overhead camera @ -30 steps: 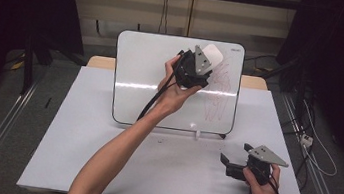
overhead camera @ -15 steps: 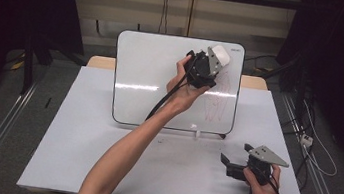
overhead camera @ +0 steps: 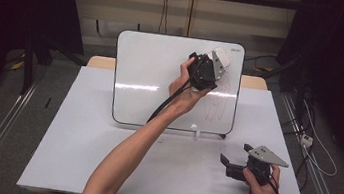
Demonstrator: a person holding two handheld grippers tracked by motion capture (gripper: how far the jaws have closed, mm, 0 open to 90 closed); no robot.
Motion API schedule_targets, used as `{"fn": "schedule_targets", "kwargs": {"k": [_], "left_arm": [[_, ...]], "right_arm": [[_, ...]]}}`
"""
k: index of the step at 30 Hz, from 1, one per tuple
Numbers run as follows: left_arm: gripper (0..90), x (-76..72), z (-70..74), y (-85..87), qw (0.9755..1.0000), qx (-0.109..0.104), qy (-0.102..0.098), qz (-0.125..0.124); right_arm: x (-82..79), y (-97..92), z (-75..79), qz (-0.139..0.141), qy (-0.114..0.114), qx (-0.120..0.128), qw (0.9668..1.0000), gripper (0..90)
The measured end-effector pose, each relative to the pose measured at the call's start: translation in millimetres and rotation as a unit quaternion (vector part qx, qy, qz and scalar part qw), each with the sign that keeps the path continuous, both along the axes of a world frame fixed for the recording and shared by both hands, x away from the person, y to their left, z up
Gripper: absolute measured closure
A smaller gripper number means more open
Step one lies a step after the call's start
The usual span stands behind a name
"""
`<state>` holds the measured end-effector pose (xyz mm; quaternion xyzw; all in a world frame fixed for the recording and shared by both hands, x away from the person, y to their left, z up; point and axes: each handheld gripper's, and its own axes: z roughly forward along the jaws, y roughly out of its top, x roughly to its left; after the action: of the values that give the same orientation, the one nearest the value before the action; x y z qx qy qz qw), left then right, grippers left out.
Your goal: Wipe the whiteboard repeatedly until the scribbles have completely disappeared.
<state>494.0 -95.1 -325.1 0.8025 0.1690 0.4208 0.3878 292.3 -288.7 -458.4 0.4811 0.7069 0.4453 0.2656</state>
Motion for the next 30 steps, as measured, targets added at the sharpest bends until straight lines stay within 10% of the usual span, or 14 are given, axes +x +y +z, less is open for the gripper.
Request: {"fn": "schedule_targets", "kwargs": {"k": [16,30], "left_arm": [[31.0,-29.4,-33.8,-9.7,0.9993,0.026,0.017,-0.021],[31.0,-9.2,-5.7,-13.4,0.9989,0.026,0.031,-0.022]], "right_arm": [[0.5,1.6,-0.3,0.001,0.002,-0.002,1.0000,5.1],[0.4,-0.7,-0.4,0.001,0.003,0.004,1.0000,5.1]]}}
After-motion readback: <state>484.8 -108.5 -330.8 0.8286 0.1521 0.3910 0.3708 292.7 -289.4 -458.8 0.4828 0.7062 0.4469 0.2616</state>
